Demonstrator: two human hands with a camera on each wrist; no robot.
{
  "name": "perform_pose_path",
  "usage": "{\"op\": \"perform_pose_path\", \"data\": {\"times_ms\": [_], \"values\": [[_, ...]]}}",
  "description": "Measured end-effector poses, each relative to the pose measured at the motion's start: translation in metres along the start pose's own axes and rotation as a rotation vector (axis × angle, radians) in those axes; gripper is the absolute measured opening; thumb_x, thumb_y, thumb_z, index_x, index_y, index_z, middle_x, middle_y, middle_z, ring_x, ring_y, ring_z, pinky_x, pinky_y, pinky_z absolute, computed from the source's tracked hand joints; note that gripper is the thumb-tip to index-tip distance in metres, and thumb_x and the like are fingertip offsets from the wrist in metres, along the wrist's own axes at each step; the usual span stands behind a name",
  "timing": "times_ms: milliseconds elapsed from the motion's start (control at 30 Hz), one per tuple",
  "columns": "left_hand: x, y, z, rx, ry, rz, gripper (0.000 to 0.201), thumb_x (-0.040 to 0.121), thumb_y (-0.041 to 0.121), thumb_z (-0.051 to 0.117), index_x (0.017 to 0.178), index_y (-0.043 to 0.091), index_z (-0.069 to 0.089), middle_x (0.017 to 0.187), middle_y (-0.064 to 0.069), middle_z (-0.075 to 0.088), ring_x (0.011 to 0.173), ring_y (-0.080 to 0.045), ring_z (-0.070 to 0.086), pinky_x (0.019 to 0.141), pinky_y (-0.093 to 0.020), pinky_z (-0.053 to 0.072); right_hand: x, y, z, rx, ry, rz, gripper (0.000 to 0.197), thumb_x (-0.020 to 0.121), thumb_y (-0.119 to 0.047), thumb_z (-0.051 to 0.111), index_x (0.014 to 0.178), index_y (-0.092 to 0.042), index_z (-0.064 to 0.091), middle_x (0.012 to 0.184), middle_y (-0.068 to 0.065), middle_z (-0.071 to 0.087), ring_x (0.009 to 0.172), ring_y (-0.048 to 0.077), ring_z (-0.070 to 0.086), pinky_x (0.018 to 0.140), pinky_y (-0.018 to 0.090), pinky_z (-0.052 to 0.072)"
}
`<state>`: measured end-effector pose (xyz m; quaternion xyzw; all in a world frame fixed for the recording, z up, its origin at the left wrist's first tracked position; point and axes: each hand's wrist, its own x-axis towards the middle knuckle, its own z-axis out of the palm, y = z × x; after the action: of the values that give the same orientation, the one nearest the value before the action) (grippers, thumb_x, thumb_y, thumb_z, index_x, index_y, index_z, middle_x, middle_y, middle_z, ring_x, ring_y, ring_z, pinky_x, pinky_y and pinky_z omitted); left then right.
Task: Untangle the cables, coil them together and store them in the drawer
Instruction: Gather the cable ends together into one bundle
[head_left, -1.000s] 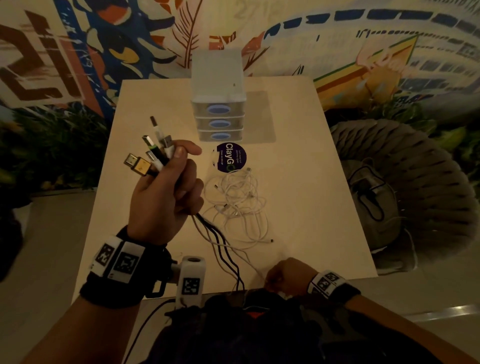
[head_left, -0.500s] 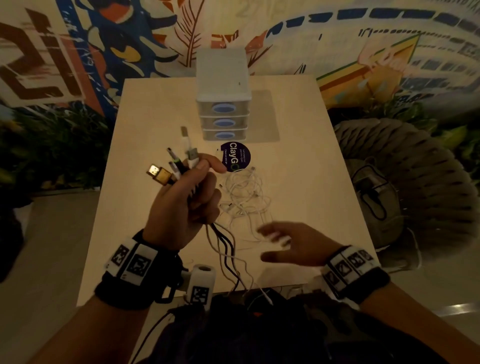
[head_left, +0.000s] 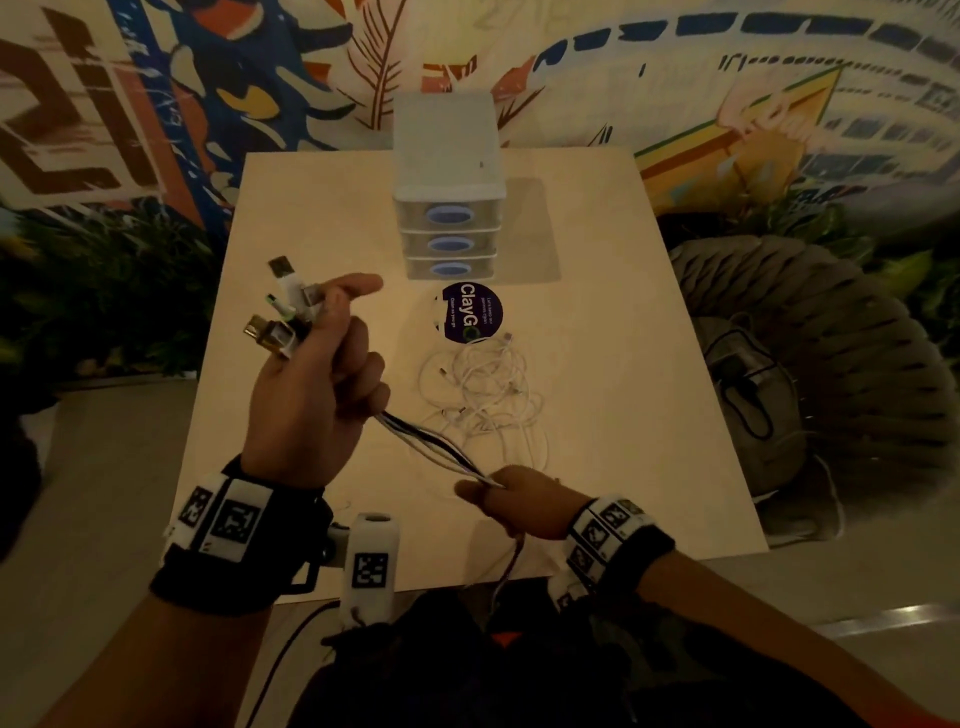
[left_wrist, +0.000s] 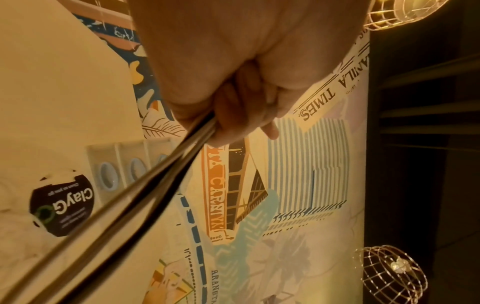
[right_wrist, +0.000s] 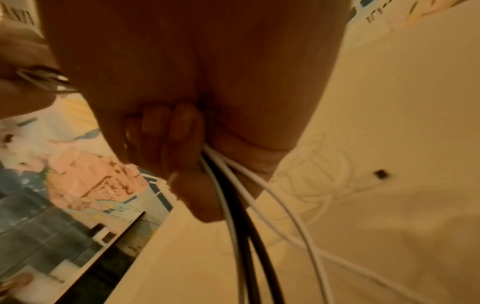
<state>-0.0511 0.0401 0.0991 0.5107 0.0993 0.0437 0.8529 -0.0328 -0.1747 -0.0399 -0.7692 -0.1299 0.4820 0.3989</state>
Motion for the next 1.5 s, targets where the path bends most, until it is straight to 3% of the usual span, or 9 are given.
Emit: {"op": "perform_pose_path", "data": {"times_ms": [200,333,400,533,767,1033,1200,1300,1500], "values": [[-0.006,-0.017,-0.009,-0.005,-0.055,-0.146,0.042,0.105,0.036,0.038,0.067,0.019,0.039,0.049,0.006,0.022,0.042,-0.010,0.012,0.041,-0.022,0.018,-0.001,0.048,0.003,-0.143,-0.112,-0.025,0.041,0.086,-0.056,0.071,0.071,-0.022,0.056,0.068,-0.002,0.061,0.067,0.012,0.062,0.072,0.029,0.050],[-0.006,-0.021,-0.016,-0.017,-0.052,-0.231,0.045,0.102,0.042,0.041,0.064,0.020,0.036,0.049,0.006,0.020,0.044,-0.012,0.011,0.042,-0.025,0.017,-0.006,0.043,-0.019,-0.008,-0.258,-0.052,0.047,0.079,-0.041,0.084,0.120,-0.035,0.063,0.115,-0.005,0.072,0.107,0.013,0.069,0.096,0.032,0.054],[-0.005,-0.023,-0.022,-0.026,-0.023,-0.238,0.045,0.104,0.041,0.039,0.064,0.020,0.036,0.049,0.007,0.022,0.045,-0.012,0.010,0.043,-0.026,0.015,0.002,0.030,-0.042,0.147,-0.160,-0.111,0.044,0.087,-0.036,0.077,0.127,-0.033,0.060,0.117,0.001,0.072,0.106,0.017,0.070,0.095,0.033,0.056],[-0.003,-0.026,-0.026,-0.035,0.067,-0.256,0.043,0.103,0.041,0.041,0.066,0.019,0.035,0.051,0.006,0.021,0.048,-0.014,0.007,0.044,-0.027,0.012,0.039,-0.001,-0.070,-0.103,0.299,-0.105,0.049,0.077,-0.065,0.074,0.117,-0.040,0.059,0.099,-0.009,0.070,0.086,0.009,0.070,0.083,0.031,0.055],[-0.002,-0.035,-0.035,0.007,0.076,-0.278,0.044,0.104,0.038,0.039,0.064,0.020,0.039,0.052,0.004,0.021,0.048,-0.015,0.007,0.046,-0.028,0.011,0.114,-0.009,-0.031,-0.588,0.229,-0.136,0.030,0.090,-0.050,0.067,0.109,-0.027,0.068,0.104,-0.001,0.066,0.101,0.022,0.062,0.088,0.038,0.052],[0.004,-0.050,-0.054,0.072,0.168,-0.296,0.038,0.095,0.044,0.053,0.070,0.020,0.038,0.055,0.005,0.024,0.045,-0.010,0.015,0.047,-0.027,0.012,0.073,-0.014,-0.069,-0.022,0.531,-0.280,0.014,0.099,-0.025,0.064,0.108,-0.022,0.075,0.098,-0.004,0.072,0.078,0.012,0.071,0.074,0.026,0.056],[0.012,-0.063,-0.046,0.165,0.118,-0.292,0.034,0.104,0.037,0.044,0.079,0.014,0.052,0.058,-0.001,0.023,0.045,-0.012,0.016,0.046,-0.026,0.016,0.051,-0.012,-0.089,0.284,0.575,-0.289,0.021,0.096,-0.008,0.066,0.115,-0.016,0.066,0.087,0.007,0.075,0.080,0.024,0.075,0.072,0.033,0.059],[0.017,-0.073,-0.040,0.262,0.074,-0.304,0.037,0.108,0.036,0.039,0.102,0.008,0.063,0.059,-0.003,0.029,0.046,-0.013,0.018,0.045,-0.025,0.020,0.042,-0.011,-0.088,0.262,0.583,-0.291,0.015,0.091,-0.017,0.075,0.100,-0.025,0.066,0.088,0.007,0.077,0.085,0.023,0.075,0.079,0.038,0.057],[0.021,-0.097,-0.027,0.481,-0.048,-0.430,0.034,0.105,0.048,0.041,0.127,0.037,0.063,0.083,-0.006,0.074,0.049,-0.018,0.026,0.051,-0.032,0.029,0.031,-0.019,-0.054,-0.022,0.384,-0.281,0.025,0.081,-0.030,0.083,0.098,-0.029,0.065,0.089,-0.014,0.077,0.086,0.000,0.072,0.089,0.032,0.057]]}}
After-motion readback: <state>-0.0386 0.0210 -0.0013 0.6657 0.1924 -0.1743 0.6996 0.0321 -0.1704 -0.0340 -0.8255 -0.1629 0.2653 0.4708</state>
